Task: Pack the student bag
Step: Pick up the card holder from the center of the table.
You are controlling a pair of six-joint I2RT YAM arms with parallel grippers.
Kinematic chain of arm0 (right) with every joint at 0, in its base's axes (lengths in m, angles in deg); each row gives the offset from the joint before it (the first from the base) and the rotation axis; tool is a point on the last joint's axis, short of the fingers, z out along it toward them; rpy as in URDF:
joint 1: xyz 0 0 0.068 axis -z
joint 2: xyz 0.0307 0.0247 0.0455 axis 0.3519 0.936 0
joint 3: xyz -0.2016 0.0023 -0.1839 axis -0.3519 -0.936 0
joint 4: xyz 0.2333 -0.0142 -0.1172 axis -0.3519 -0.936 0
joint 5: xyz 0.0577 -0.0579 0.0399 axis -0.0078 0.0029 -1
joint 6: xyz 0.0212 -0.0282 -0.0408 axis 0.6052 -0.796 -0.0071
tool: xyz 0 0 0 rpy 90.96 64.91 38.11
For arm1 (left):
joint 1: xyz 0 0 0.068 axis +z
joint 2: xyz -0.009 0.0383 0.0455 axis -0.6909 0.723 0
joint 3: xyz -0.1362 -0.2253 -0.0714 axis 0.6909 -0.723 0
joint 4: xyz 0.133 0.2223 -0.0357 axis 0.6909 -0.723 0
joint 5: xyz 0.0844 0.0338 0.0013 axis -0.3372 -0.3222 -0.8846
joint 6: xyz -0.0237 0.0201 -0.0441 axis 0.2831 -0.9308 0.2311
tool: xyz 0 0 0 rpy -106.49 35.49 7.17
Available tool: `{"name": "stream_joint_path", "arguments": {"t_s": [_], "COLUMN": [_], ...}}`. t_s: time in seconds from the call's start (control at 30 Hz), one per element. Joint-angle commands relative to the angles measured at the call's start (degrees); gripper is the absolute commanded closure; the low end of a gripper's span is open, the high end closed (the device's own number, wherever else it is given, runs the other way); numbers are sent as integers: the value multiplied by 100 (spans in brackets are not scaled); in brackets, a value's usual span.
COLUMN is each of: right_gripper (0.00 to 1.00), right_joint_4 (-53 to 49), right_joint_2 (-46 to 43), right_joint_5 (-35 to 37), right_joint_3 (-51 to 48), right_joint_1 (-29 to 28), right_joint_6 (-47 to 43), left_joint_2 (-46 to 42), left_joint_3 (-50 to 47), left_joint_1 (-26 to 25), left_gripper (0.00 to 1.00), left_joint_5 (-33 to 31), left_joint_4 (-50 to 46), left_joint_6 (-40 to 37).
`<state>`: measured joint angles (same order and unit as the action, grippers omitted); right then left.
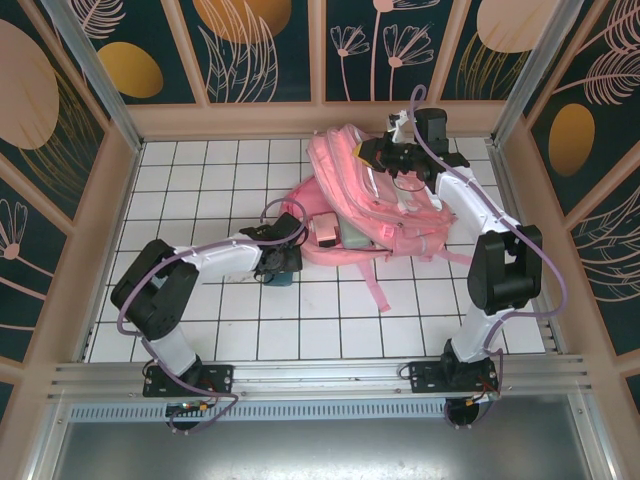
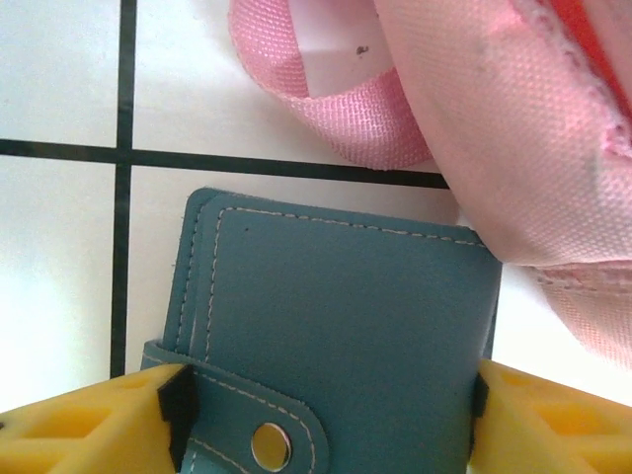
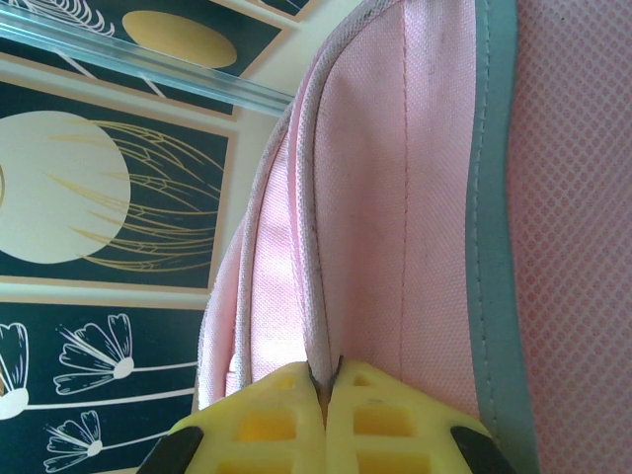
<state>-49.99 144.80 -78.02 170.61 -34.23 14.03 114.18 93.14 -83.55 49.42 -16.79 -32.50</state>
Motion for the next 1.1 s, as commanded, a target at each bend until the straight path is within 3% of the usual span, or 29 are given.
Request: {"name": "stream_joint_path", "arguments": {"t_s": [0.0, 0.13, 0.2, 0.4, 0.47, 0.63, 0.83, 1.07], "right_gripper": [100, 100, 100, 100, 100, 100, 100, 100], "right_joint_4": [466, 479, 478, 464, 454, 414, 366, 366], "right_joint_2": [-89, -96, -99, -138, -167, -222, -301, -414], "right_joint_5": [-190, -189, -190, -191, -185, -146, -144, -238], "right_joint_3": [323, 312, 306, 271, 255, 218, 257, 305], "right_joint_1": [-102, -98, -99, -114, -106, -96, -63, 76], "right_joint_6": [-55, -44, -47, -57, -60, -97, -149, -134], "left_joint_2": [195, -222, -355, -480, -451, -447, -386, -108], "left_joint_3": [-344, -207, -138, -63, -66, -18, 1095, 2477], "left_joint_1": [66, 66, 66, 70, 68, 66, 83, 205], "left_gripper": [44, 57, 72, 85, 100, 100, 100, 100], "left_joint_5": [-81, -383, -494, -574, -591, -709, -1288, -1029], "left_joint_4": [-567, -886, -1026, -1129, -1149, -1286, -2052, -1934], "left_joint_6": [51, 43, 41, -12, -27, -51, -267, -616]}}
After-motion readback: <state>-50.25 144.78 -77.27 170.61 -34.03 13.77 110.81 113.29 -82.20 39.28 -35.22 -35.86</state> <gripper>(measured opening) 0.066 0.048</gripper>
